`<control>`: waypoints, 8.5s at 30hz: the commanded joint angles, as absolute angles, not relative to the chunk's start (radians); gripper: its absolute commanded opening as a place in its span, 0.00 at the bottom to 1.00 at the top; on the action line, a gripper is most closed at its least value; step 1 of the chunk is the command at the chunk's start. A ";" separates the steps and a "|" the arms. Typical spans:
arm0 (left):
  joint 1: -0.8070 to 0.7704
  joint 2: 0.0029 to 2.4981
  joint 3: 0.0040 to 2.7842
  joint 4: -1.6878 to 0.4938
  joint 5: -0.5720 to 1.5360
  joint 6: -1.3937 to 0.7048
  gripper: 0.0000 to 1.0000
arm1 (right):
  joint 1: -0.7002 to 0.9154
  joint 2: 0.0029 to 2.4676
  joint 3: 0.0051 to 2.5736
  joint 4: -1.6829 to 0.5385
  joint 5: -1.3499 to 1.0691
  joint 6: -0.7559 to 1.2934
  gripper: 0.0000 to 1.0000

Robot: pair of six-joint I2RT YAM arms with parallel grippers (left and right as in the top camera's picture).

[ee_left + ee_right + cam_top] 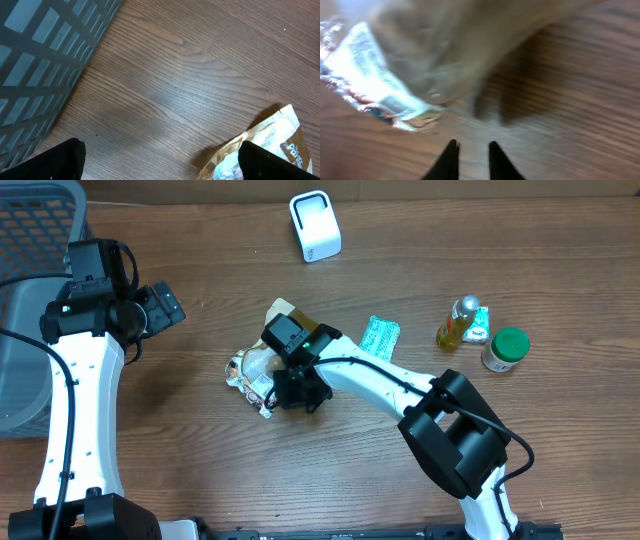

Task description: Scan the item barcode

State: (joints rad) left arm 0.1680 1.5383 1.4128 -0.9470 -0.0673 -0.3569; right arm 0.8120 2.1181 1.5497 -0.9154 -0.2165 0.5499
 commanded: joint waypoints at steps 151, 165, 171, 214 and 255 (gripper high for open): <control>0.170 1.531 1.420 -0.945 -0.070 -0.344 1.00 | 0.675 2.218 2.041 -1.193 -0.133 0.367 0.17; 0.170 1.531 1.420 -0.945 -0.070 -0.344 1.00 | 0.675 2.218 2.041 -1.201 -0.133 0.367 0.19; 0.170 1.531 1.420 -0.945 -0.070 -0.344 0.99 | 0.674 2.218 2.041 -1.214 -0.132 0.367 0.19; 0.170 1.531 1.420 -0.945 -0.070 -0.344 0.99 | 0.672 2.218 2.041 -1.212 -0.117 0.348 0.21; 0.170 1.531 1.420 -0.945 -0.070 -0.344 1.00 | 0.672 2.218 2.041 -1.214 -0.117 0.348 0.27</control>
State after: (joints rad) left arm 0.1680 1.5383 1.4124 -0.9470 -0.0673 -0.3569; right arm 0.6746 2.2486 2.0518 -1.2167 -0.1226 0.3531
